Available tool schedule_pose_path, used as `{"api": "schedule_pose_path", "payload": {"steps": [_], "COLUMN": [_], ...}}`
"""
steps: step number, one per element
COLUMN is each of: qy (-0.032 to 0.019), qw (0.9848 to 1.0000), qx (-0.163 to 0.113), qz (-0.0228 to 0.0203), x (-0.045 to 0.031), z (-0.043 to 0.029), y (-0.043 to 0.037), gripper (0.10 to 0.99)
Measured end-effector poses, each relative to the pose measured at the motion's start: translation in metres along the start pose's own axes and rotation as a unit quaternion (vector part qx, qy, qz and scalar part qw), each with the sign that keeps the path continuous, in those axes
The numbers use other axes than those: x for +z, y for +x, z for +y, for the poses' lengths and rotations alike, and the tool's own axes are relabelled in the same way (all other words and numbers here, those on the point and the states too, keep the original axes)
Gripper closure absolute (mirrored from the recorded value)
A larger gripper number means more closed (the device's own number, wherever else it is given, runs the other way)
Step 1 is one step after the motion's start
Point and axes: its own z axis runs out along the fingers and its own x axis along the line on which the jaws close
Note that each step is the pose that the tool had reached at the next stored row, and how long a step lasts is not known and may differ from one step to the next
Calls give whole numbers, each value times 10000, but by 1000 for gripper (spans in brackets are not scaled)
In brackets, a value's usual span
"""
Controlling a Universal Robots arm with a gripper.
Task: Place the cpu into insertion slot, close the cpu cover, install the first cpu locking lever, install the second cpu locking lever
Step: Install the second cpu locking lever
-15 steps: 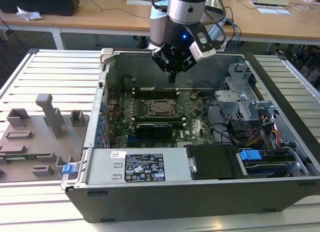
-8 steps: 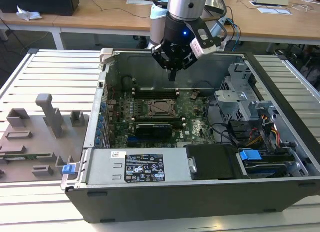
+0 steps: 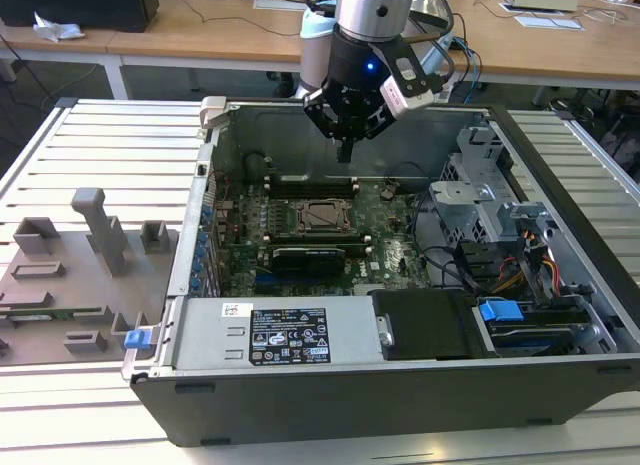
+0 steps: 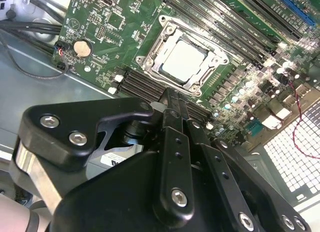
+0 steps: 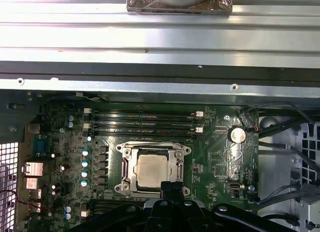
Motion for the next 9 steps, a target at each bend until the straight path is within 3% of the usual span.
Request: {"api": "schedule_pose_path", "payload": {"steps": [9], "qy": [0], "qw": [10000], "qx": [0], "qz": [0], "x": [2], "z": [1], "y": [75], "gripper": [980]}}
